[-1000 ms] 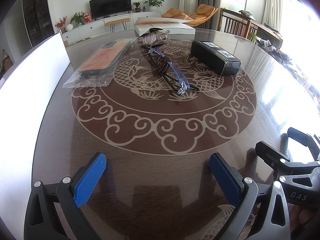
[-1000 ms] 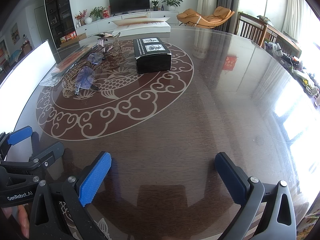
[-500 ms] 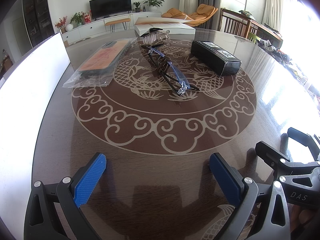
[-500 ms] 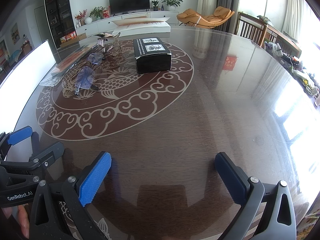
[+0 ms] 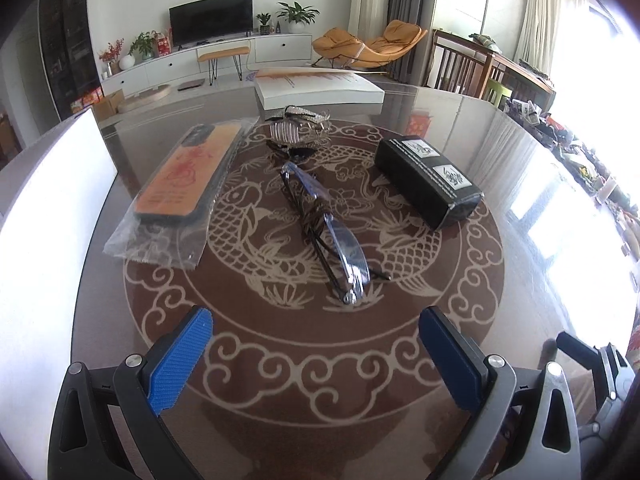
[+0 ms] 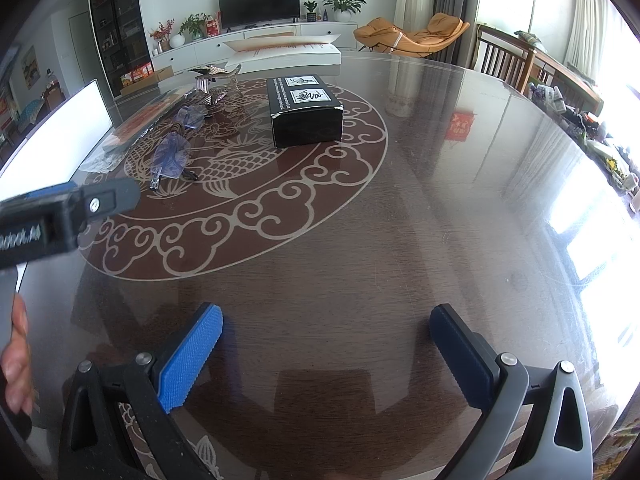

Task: Organize objects
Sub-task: 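Reach the left tool to the clear glasses and close on them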

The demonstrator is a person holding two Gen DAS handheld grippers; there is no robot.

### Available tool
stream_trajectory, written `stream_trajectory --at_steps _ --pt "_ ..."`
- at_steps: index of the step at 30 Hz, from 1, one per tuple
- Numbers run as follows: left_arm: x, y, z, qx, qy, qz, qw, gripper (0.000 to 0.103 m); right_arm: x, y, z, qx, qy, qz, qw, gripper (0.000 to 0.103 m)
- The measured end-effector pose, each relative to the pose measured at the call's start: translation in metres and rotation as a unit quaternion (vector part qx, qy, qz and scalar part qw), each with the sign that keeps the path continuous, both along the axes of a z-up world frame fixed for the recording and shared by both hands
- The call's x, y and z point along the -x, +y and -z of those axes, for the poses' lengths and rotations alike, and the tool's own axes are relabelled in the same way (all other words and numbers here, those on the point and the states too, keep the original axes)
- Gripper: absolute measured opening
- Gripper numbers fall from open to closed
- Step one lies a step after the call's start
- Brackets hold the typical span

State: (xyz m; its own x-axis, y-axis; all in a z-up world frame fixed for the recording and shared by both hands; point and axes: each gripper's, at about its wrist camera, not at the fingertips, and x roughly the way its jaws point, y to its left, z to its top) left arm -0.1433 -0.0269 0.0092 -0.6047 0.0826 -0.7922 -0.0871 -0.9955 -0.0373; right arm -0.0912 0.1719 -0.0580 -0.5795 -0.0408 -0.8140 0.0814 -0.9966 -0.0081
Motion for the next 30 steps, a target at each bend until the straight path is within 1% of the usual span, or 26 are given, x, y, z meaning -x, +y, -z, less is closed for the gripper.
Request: stream_trajectory --at_steps 3,4,5,7,8,9,10,11,12,13,15,18,21,24,26,27,28,30 --pt "0.046 0.004 0.005 0.017 -0.005 -0.020 0.9997 0.103 0.000 0.000 0.000 0.000 0.000 0.000 1.000 0.103" --pt "0.059 0.006 0.009 0.019 -0.012 -0.024 0.9995 0.101 0.000 0.000 0.000 0.000 0.000 0.000 1.000 0.103" --pt "0.071 0.006 0.013 0.018 -0.021 -0.027 0.9992 0.096 0.000 0.000 0.000 0.000 0.000 0.000 1.000 0.103" --pt "0.089 0.007 0.023 0.015 -0.040 -0.034 0.9985 0.073 0.000 0.000 0.000 0.000 0.000 0.000 1.000 0.103" --pt "0.092 0.007 0.024 0.019 -0.035 -0.039 0.9984 0.070 0.000 0.000 0.000 0.000 0.001 0.000 1.000 0.103" --pt "0.092 0.007 0.024 0.023 -0.026 -0.036 0.9987 0.056 0.000 0.000 0.000 0.000 0.001 0.000 1.000 0.103" --pt "0.090 0.008 0.023 0.024 -0.018 -0.029 0.9991 0.037 0.000 -0.001 0.000 0.000 0.001 0.000 1.000 0.103" --pt "0.087 0.008 0.023 0.027 -0.016 -0.024 0.9992 0.028 0.000 0.000 0.000 0.000 0.001 0.000 1.000 0.103" --pt "0.081 0.007 0.023 0.029 -0.017 -0.022 0.9992 0.025 0.000 -0.001 0.000 0.000 0.001 0.000 1.000 0.103" --pt "0.072 0.005 0.023 0.030 -0.015 -0.020 0.9992 0.025 0.000 0.000 0.000 0.000 0.001 0.000 1.000 0.103" --pt "0.046 0.002 0.024 0.035 -0.008 -0.020 0.9992 0.024 0.000 -0.001 0.000 0.000 0.001 0.000 1.000 0.103" --pt "-0.004 -0.008 0.024 0.040 -0.001 -0.024 0.9989 0.024 -0.001 -0.001 0.000 0.000 0.001 0.000 1.000 0.103" --pt "-0.050 -0.018 0.023 0.030 -0.007 -0.027 0.9992 0.024 -0.001 -0.001 0.000 0.000 0.001 0.000 1.000 0.103" --pt "-0.077 -0.028 0.024 0.022 -0.009 -0.029 0.9993 0.027 -0.001 -0.001 0.000 0.000 0.001 0.000 1.000 0.103" --pt "-0.082 -0.030 0.025 0.026 -0.012 -0.021 0.9994 0.044 -0.001 -0.001 0.000 0.000 0.001 0.000 1.000 0.103" --pt "-0.080 -0.031 0.027 0.030 -0.016 -0.019 0.9993 0.068 -0.001 -0.001 0.000 0.000 0.001 0.000 1.000 0.103" --pt "-0.078 -0.032 0.029 0.032 -0.021 -0.020 0.9991 0.083 -0.001 -0.001 0.000 0.000 0.001 0.000 1.000 0.103" --pt "-0.077 -0.035 0.031 0.024 -0.017 -0.024 0.9993 0.087 -0.001 -0.001 0.000 0.000 0.001 0.000 1.000 0.103"
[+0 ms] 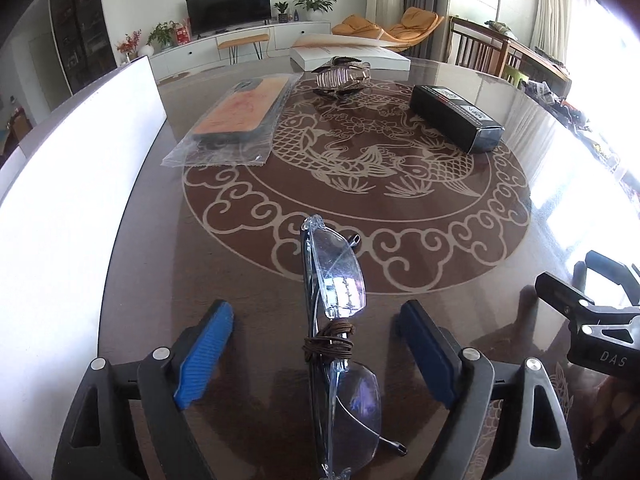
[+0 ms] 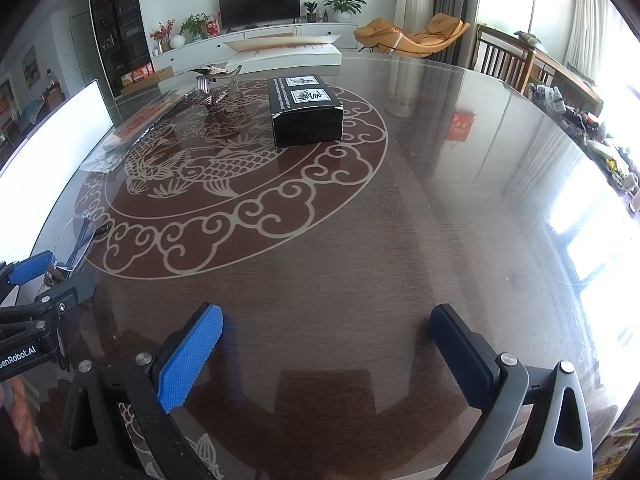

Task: Organize objects
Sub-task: 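Reach the left tool to the clear glasses and close on them, then grasp the black printed box with the right tool while the left lifts the glasses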

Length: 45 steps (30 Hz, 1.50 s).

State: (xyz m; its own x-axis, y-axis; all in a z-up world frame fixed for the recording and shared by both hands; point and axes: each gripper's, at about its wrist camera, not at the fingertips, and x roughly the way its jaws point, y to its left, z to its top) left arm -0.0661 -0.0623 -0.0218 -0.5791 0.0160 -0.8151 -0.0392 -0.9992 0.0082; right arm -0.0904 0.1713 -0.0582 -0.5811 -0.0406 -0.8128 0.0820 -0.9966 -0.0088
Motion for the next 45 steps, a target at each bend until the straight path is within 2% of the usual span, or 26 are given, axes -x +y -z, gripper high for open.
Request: stream_trajectory --at_steps 4,6,13,18,23,26,29,32,33,34,35,36,37,41,45 --pt "-0.002 -0.003 0.003 0.002 0.002 -0.008 1.0000 0.101 0.000 0.000 0.000 0.000 0.000 0.000 1.000 0.103" --pt "-0.001 -0.004 0.004 0.002 -0.001 -0.011 0.9999 0.103 0.000 0.000 0.000 0.000 0.000 0.000 1.000 0.103" --pt "-0.003 -0.005 0.004 0.000 0.000 -0.011 0.9999 0.103 -0.001 0.000 0.000 0.001 0.000 -0.004 1.000 0.103" --pt "-0.003 -0.005 0.004 0.000 0.000 -0.011 0.9999 0.103 0.007 0.005 0.000 0.001 -0.006 -0.031 0.999 0.103" --pt "-0.003 -0.006 0.004 -0.001 0.000 -0.011 0.9999 0.103 0.056 0.012 -0.002 -0.001 -0.037 -0.030 0.999 0.103" --pt "-0.003 -0.006 0.004 -0.001 0.000 -0.012 0.9999 0.103 0.097 0.006 -0.013 0.024 -0.046 -0.040 0.998 0.103" --pt "-0.003 -0.006 0.004 -0.001 0.000 -0.012 0.9999 0.103 0.140 -0.016 -0.029 -0.014 -0.018 -0.051 0.998 0.103" --pt "-0.003 -0.006 0.004 -0.001 0.000 -0.012 0.9999 0.103 0.182 -0.032 -0.026 -0.014 -0.044 -0.055 0.997 0.102" --pt "-0.003 -0.006 0.004 -0.001 0.000 -0.012 0.9999 0.103 0.191 -0.035 -0.023 -0.013 -0.051 -0.054 0.997 0.100" --pt "-0.003 -0.006 0.004 -0.001 0.000 -0.012 0.9999 0.103 0.198 -0.039 -0.020 -0.013 -0.057 -0.058 0.997 0.090" --pt "-0.003 -0.006 0.004 0.000 0.000 -0.011 0.9999 0.103 0.203 -0.042 -0.017 -0.011 -0.065 -0.066 0.996 0.069" --pt "-0.003 -0.006 0.004 0.000 0.000 -0.011 0.9999 0.103 0.205 -0.042 -0.012 -0.012 -0.078 -0.069 0.994 0.062" --pt "-0.003 -0.006 0.004 -0.001 0.000 -0.011 0.9999 0.103 0.204 -0.041 -0.013 -0.005 -0.073 -0.069 0.995 0.059" --pt "-0.003 -0.005 0.004 -0.001 0.000 -0.011 0.9999 0.103 0.181 -0.033 -0.012 0.008 -0.076 -0.067 0.995 0.059" --pt "-0.003 -0.005 0.004 -0.001 -0.001 -0.011 0.9999 0.103 0.122 -0.029 -0.014 0.008 -0.085 -0.095 0.992 0.059"
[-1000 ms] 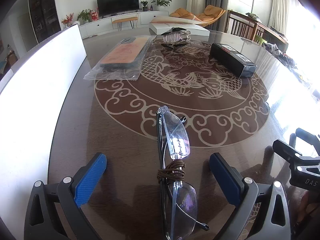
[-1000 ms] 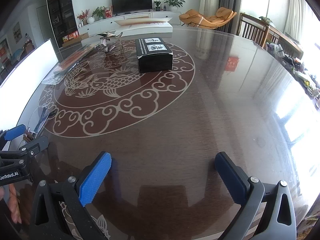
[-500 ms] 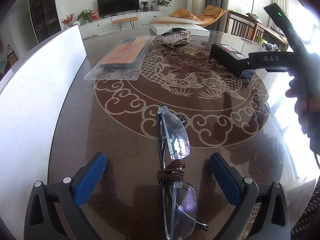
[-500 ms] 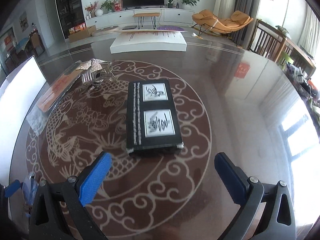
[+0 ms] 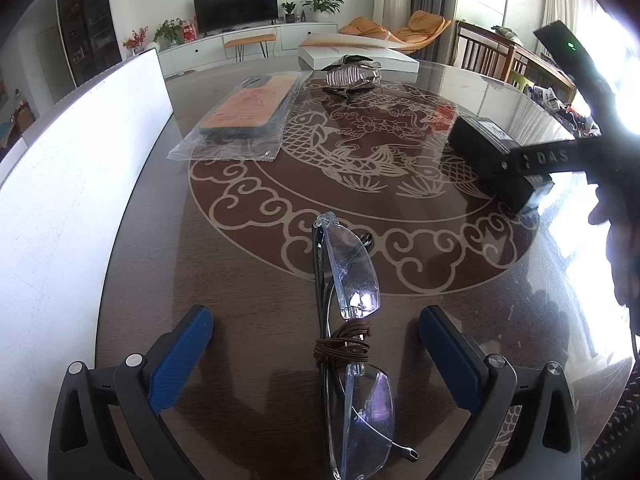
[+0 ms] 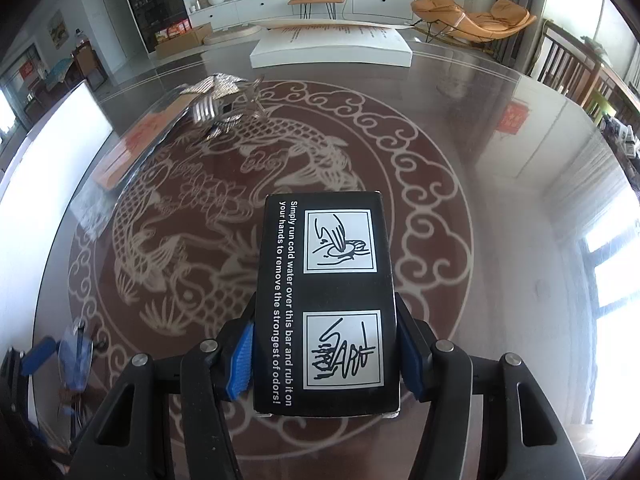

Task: Organize objects
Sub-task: 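Grasp the black printed box with the right tool while the left lifts the glasses, then drop the glasses into the bin with the left tool while the right drops the box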

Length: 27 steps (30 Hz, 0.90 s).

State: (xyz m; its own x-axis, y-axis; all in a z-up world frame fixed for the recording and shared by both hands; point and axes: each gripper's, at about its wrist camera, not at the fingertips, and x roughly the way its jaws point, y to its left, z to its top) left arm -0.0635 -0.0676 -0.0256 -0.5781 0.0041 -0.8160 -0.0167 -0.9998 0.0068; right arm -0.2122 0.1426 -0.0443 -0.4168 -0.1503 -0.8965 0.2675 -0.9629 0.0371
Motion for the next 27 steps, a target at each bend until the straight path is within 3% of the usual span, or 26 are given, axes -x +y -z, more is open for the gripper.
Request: stream_trajectory --at_steps 4,6,8,9,10,12,17,23,25,27 --pt "-0.003 0.001 -0.001 0.000 -0.010 0.016 0.9998 0.103 -0.067 0.008 -0.001 0.004 -0.010 -0.015 1.000 0.060" --pt "-0.005 0.004 -0.002 0.001 -0.018 0.035 0.9992 0.103 -0.085 0.009 0.000 -0.002 -0.016 -0.013 1.000 0.061" --pt "-0.006 0.005 -0.003 0.001 -0.013 0.046 0.9989 0.099 -0.086 0.009 0.001 0.000 -0.024 -0.013 1.000 0.068" --pt "-0.008 0.004 -0.005 0.000 -0.003 0.048 0.9988 0.080 -0.085 0.008 0.001 0.002 -0.024 -0.014 1.000 0.068" --pt "-0.010 0.002 -0.009 0.000 0.005 0.051 0.9987 0.052 -0.084 0.008 -0.001 0.002 -0.021 -0.011 1.000 0.068" --pt "-0.011 -0.002 -0.012 -0.006 0.010 0.058 0.9982 0.021 -0.081 0.006 -0.001 0.000 -0.020 -0.003 1.000 0.060" --pt "-0.036 -0.026 -0.035 -0.073 0.040 0.045 0.9955 0.019 -0.085 0.006 -0.017 0.050 -0.026 0.005 0.998 0.059" --pt "-0.082 -0.072 -0.109 -0.171 0.106 0.025 0.9793 0.019 -0.102 -0.041 -0.086 0.146 0.004 -0.032 0.989 0.059" --pt "-0.100 -0.099 -0.137 -0.177 0.138 0.008 0.9744 0.019 -0.109 -0.074 -0.114 0.177 0.015 -0.066 0.982 0.059" --pt "-0.115 -0.130 -0.156 -0.160 0.159 -0.020 0.9740 0.019 -0.117 -0.116 -0.135 0.202 0.021 -0.106 0.973 0.059"
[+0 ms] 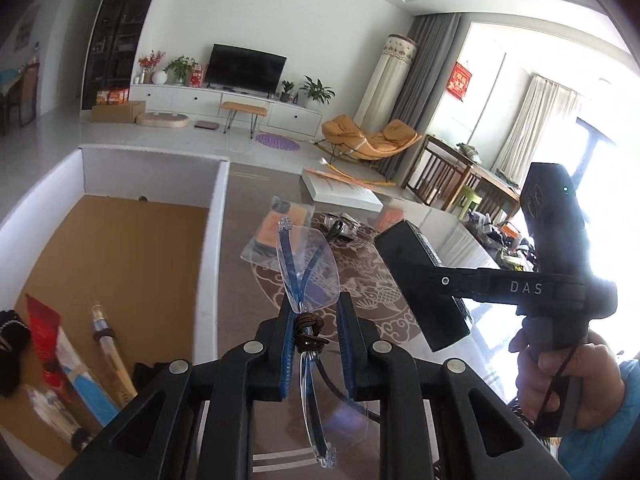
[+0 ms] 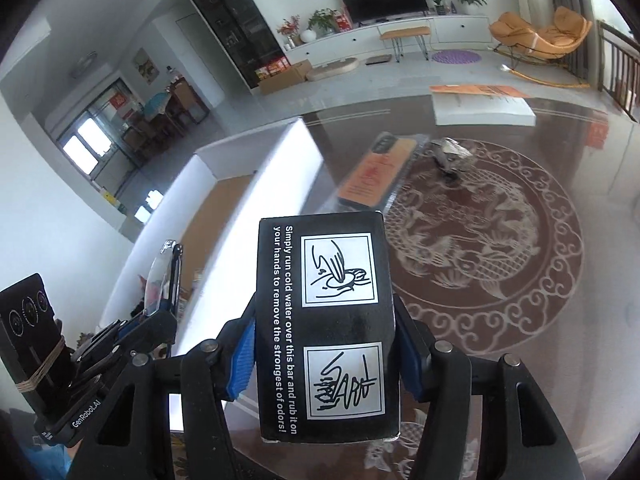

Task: Organize objects
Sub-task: 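Drop the glasses into the bin with the left tool while the right drops the box, then bring both tools back over the table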

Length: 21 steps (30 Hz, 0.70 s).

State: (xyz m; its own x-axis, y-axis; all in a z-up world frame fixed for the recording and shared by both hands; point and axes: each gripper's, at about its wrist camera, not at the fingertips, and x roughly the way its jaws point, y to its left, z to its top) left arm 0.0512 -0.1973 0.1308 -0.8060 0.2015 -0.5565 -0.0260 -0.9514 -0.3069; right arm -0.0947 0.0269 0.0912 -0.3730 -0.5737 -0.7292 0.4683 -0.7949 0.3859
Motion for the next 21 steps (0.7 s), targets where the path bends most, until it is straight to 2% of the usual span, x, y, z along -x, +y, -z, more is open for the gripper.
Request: stream_trajectory --at_steps 2,4,8,10,11,12,13,15,17,20,21 --pt "-0.012 -0.036 -0.007 0.016 -0.005 -0.044 0.9989 0.019 -0.009 -0.049 -0.013 0.021 0.005 -0.046 0.999 0.059" --pt "-0.020 -0.073 -0.002 0.027 -0.028 -0.090 0.9952 0.019 -0.021 -0.097 -0.019 0.032 0.009 -0.091 0.995 0.059" --pt "-0.021 -0.131 0.028 0.048 -0.099 -0.163 0.9805 0.020 -0.042 -0.181 -0.008 0.008 0.027 -0.152 0.988 0.060" --pt "-0.015 -0.148 0.044 0.056 -0.131 -0.195 0.9704 0.022 -0.044 -0.213 0.009 -0.012 0.015 -0.174 0.985 0.060" --pt "-0.011 -0.153 0.051 0.058 -0.143 -0.204 0.9668 0.025 -0.043 -0.222 0.019 -0.020 0.005 -0.179 0.984 0.060" --pt "-0.008 -0.157 0.057 0.061 -0.151 -0.211 0.9638 0.040 -0.043 -0.228 0.025 -0.027 0.000 -0.178 0.984 0.060" --pt "-0.007 -0.158 0.061 0.065 -0.158 -0.219 0.9607 0.064 -0.042 -0.229 0.029 -0.031 -0.001 -0.175 0.984 0.061" --pt "-0.008 -0.155 0.063 0.074 -0.148 -0.235 0.9578 0.083 -0.044 -0.217 0.029 -0.028 0.015 -0.163 0.986 0.065" --pt "-0.012 -0.145 0.063 0.093 -0.133 -0.233 0.9589 0.087 -0.047 -0.192 0.025 -0.030 0.052 -0.142 0.988 0.084" --pt "-0.002 -0.122 0.063 0.154 -0.135 -0.215 0.9550 0.087 -0.050 -0.140 0.027 -0.049 0.115 -0.083 0.989 0.098" --pt "-0.001 -0.113 0.060 0.177 -0.133 -0.211 0.9521 0.087 -0.047 -0.118 0.032 -0.057 0.124 -0.056 0.989 0.099"
